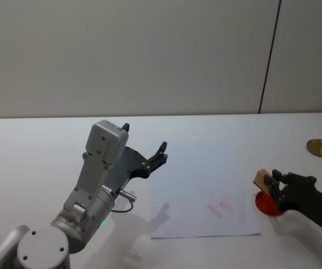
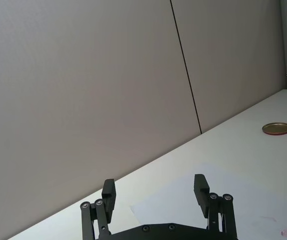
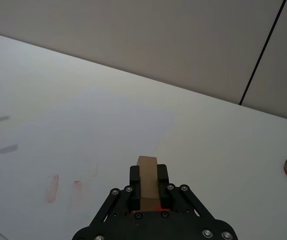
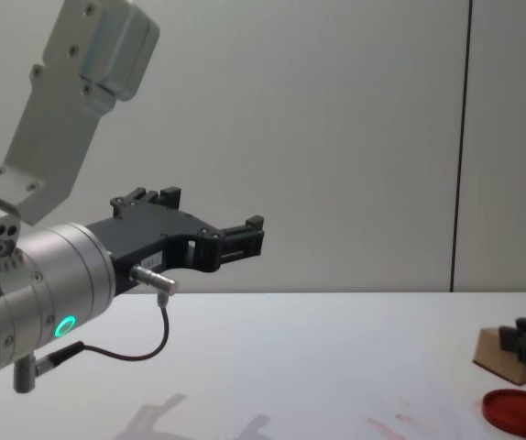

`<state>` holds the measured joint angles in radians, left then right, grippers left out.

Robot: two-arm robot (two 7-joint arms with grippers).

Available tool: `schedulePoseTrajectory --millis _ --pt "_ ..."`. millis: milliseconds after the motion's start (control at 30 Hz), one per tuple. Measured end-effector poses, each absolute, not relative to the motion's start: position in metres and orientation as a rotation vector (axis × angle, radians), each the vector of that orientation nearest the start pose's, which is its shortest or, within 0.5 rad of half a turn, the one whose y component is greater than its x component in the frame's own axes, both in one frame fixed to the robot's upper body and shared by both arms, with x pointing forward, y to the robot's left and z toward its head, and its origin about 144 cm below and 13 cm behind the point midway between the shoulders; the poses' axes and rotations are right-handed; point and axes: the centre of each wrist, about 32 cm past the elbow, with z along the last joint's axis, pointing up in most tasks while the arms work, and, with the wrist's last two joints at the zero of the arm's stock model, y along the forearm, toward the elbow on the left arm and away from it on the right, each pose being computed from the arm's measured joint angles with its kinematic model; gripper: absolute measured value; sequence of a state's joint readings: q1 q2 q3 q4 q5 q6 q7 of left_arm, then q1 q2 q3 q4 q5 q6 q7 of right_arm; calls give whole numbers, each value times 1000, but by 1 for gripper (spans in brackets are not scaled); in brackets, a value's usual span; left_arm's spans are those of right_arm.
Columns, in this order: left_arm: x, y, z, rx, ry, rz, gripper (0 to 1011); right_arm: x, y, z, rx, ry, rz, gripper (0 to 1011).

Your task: Use the one hand to pick up the stamp and affix it onto the A4 paper.

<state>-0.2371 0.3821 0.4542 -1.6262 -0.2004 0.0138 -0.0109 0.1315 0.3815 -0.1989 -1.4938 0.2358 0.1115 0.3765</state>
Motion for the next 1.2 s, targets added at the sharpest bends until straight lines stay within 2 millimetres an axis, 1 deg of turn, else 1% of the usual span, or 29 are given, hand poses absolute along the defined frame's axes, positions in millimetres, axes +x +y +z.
schedulePoseTrajectory --millis 267,300,633,733,767,800,867,900,967,1000,1033,1133,1167,1200 --pt "492 198 1204 61 -268 1124 993 486 -293 1155 -238 10 -1055 194" --pt "492 198 1204 61 -268 1124 993 484 -295 1151 -248 17 -1060 194" --pt "492 198 1204 61 -268 1124 993 481 -300 1145 -270 37 -1071 201" --pt "492 198 1204 61 -268 1124 993 481 -301 1144 -274 41 -1073 265" --pt "492 198 1204 61 -268 1124 993 481 -301 1143 -275 43 -1075 306" --pt "492 198 1204 61 -268 1124 993 481 -301 1143 -275 44 -1075 319" --pt "492 198 1204 61 -268 1124 993 481 -301 1142 -272 49 -1077 406" --pt "492 198 1204 61 -268 1124 993 481 -301 1142 -271 50 -1078 426" --pt "492 198 1204 61 -268 1124 993 481 -301 1141 -266 53 -1079 503" --pt "492 198 1204 61 -268 1124 993 481 -300 1141 -264 53 -1080 518" --pt "492 198 1204 61 -268 1124 993 481 -300 1141 -259 54 -1080 577" --pt "492 198 1204 61 -268 1124 993 481 -300 1141 -247 54 -1083 661" --pt "492 198 1204 61 -268 1124 993 481 -300 1141 -247 54 -1083 661" --pt "492 198 1204 61 -268 1124 993 481 -299 1142 -241 52 -1084 706"
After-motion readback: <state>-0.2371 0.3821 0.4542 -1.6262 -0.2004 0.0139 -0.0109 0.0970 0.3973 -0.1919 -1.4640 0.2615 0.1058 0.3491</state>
